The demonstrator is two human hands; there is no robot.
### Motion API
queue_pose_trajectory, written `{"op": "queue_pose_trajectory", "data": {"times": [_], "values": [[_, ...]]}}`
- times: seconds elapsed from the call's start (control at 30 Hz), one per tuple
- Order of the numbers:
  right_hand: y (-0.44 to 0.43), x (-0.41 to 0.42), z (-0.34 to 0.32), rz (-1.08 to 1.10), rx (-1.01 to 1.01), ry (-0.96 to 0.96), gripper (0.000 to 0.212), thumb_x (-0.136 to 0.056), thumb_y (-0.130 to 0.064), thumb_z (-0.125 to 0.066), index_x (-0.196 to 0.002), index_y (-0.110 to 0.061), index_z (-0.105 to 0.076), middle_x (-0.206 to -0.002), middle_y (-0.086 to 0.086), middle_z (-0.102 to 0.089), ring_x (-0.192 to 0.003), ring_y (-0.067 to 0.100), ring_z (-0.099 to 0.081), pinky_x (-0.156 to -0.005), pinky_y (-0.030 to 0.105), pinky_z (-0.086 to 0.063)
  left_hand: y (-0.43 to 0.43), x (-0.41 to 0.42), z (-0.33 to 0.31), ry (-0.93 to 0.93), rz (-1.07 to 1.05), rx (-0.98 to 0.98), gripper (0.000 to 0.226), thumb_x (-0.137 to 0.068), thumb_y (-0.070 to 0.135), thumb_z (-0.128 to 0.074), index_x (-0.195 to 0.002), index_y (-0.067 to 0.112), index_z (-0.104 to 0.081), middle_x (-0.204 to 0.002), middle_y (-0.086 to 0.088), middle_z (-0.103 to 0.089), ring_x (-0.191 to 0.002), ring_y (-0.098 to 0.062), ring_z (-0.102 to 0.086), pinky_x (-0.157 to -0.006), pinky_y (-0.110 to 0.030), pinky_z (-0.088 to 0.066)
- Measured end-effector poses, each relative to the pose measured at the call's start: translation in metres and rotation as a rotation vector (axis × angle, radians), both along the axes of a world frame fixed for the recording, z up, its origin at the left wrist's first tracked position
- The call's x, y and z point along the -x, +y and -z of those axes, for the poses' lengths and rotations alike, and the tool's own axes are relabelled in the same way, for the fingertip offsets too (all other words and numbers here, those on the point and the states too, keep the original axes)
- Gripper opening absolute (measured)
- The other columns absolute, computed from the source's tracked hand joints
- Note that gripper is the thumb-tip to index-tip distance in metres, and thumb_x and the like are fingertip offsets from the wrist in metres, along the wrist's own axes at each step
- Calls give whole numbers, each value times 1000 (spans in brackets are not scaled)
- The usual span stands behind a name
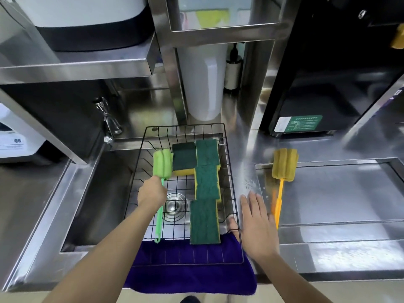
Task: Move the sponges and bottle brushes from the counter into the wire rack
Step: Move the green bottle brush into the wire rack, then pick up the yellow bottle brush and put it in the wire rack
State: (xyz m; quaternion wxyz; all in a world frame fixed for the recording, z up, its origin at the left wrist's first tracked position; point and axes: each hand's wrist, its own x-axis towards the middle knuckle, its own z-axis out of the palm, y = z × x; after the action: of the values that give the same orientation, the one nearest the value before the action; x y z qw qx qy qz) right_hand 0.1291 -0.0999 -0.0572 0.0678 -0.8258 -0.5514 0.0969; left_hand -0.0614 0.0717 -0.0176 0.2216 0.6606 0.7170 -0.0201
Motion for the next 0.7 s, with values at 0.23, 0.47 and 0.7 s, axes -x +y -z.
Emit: {"op": "queue_pose_trajectory", "data": {"times": [0.23, 0.47, 0.7], "values": [[0, -1, 1, -6, -7, -12, 64, -87, -49, -31, -127, -4, -52, -132, 20, -52, -123, 36, -47, -80, 50, -49, -2, 4, 7, 138, 113, 10, 27, -93, 19, -46, -115, 6, -53, -116, -18, -62, -105, -38, -60, -80, -37, -47], [0, 0, 2, 1, 16, 13, 65, -92, -52, -22, -130, -6, -49, -136, 18, -49, -126, 35, -42, -83, 48, -48, 8, -12, -35, 366, 248, -10, 40, -93, 34, -46, -125, 12, -51, -127, -11, -59, -116, -32, -57, -86, -33, -44], [0, -1, 2, 9, 14, 33, 70, -94, -54, -9, -130, -9, -48, -138, 18, -47, -128, 33, -40, -84, 48, -48, 4, -80, -72, 97, 409, -136, 34, -92, 35, -48, -116, 14, -57, -120, -13, -63, -111, -35, -58, -90, -37, -45]]}}
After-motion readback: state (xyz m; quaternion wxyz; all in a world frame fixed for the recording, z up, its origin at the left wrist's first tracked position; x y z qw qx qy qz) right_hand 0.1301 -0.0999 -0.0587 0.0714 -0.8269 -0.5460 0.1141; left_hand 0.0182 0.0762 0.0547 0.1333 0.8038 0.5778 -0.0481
